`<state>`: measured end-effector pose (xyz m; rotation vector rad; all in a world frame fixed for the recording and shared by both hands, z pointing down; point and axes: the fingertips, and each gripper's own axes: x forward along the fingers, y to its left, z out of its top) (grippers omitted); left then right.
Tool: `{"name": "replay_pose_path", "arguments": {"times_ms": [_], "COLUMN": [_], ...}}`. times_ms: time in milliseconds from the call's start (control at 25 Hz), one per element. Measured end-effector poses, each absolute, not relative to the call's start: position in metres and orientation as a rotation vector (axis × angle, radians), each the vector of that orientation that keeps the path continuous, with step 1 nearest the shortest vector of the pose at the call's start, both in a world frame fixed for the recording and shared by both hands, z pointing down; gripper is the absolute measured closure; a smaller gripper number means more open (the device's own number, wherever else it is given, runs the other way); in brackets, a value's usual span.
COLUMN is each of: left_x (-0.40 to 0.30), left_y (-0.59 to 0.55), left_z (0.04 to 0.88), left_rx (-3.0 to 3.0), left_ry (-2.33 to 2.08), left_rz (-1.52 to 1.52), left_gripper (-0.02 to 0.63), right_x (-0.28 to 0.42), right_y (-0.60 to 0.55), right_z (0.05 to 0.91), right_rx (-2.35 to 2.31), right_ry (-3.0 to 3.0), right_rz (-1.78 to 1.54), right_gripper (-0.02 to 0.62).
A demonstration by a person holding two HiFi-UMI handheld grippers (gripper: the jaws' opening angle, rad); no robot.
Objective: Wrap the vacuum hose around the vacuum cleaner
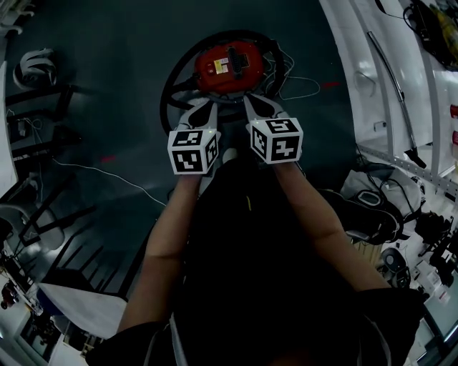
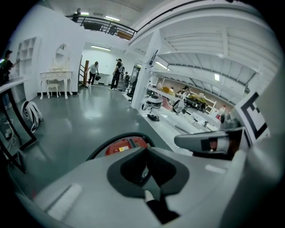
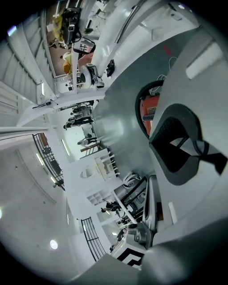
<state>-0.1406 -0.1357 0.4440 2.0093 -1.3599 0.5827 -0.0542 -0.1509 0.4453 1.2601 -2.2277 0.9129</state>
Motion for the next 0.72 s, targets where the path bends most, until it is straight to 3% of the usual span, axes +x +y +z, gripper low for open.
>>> {"name": "replay_pose_path", "arguments": {"times_ms": [720], "left_x": [-0.131], "left_y": [-0.126], "left_z": [0.442], "left_rx": [2.014], "left_ry": [-1.371], "left_rz": [0.587], "left_gripper": [0.595], "right_x": [-0.034], "right_y": [-0.151], "right_z": [0.441], "right_rx": [1.249], "right_ry": [-2.258], "right_rz": [0.903], "right_gripper": [0.601]}}
